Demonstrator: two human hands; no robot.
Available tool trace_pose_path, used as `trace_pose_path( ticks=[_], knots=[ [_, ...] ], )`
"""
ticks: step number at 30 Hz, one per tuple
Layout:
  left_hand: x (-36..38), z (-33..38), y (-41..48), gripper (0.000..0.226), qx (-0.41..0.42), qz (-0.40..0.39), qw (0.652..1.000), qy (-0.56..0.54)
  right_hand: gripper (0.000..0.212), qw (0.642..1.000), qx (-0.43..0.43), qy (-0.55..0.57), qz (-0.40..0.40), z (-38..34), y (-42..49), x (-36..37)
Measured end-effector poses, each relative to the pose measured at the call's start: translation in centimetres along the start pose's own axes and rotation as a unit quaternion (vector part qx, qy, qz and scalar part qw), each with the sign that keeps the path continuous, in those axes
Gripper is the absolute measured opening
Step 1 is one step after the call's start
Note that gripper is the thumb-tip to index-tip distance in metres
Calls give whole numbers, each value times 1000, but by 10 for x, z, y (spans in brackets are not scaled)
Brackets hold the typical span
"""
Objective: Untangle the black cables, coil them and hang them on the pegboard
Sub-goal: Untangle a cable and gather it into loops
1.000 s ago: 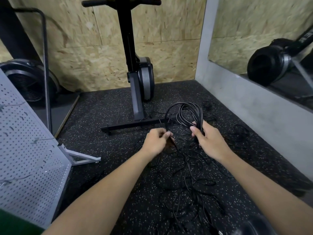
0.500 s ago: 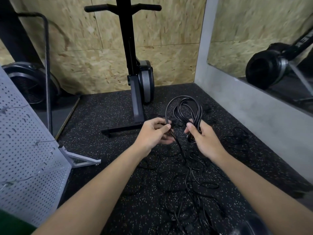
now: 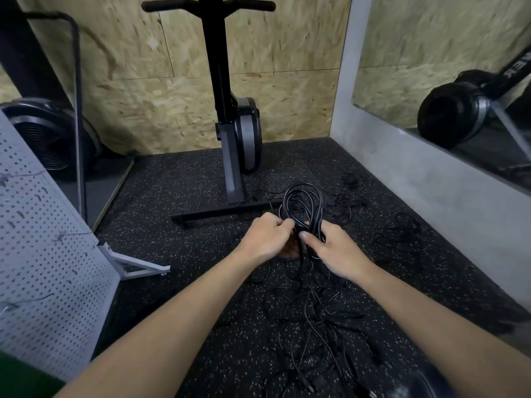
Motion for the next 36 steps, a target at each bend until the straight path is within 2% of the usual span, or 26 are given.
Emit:
trace_pose_path(
  ticks=[8, 12, 13, 16, 19, 23, 25, 29, 31, 34, 36],
  knots=[
    [-8, 5, 2, 47, 14, 47, 992, 114, 23, 1000, 10, 21, 6, -3, -1, 1],
    [5, -13, 0, 46, -5, -62, 996, -57, 12, 998, 30, 30, 45, -2, 1, -9],
    [9, -19, -2, 45, -17, -89, 993, -69, 10, 997, 28, 43, 50, -4, 1, -11],
    [24, -35, -1, 35, -3, -155, 987, 41, 14, 993, 7, 111, 43, -14, -1, -11],
    [47, -49, -3, 36, 10, -216, 967, 132, 18, 973, 18, 227, 26, -19, -3, -7],
    [51, -67, 5, 25, 56, -176, 955, 234, 17, 942, 36, 333, 17, -20, -4, -8],
    [46, -76, 10, 21, 68, -151, 953, 253, 18, 937, 40, 345, 26, -17, -4, -12],
    [30, -78, 15, 22, 68, -132, 948, 281, 17, 949, 77, 285, 108, 11, 0, -33],
    [16, -61, 11, 22, 92, -112, 945, 293, 17, 957, 109, 231, 140, 34, 1, -46],
    [-7, -14, -2, 23, 186, -51, 937, 292, 21, 974, 149, 127, 117, 54, 0, -47],
    [-15, 24, -11, 22, 251, -14, 927, 277, 19, 975, 146, 137, 93, 46, 1, -40]
  ],
)
Point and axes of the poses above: each hand's wrist, its own y-axis towards the middle knuckle, its own x-axis out of the palm, z = x × y, the point moved 9 cm from there along y, towards the middle knuckle, and after that the axes turned 5 degrees about -y, right-handed, at the moved point
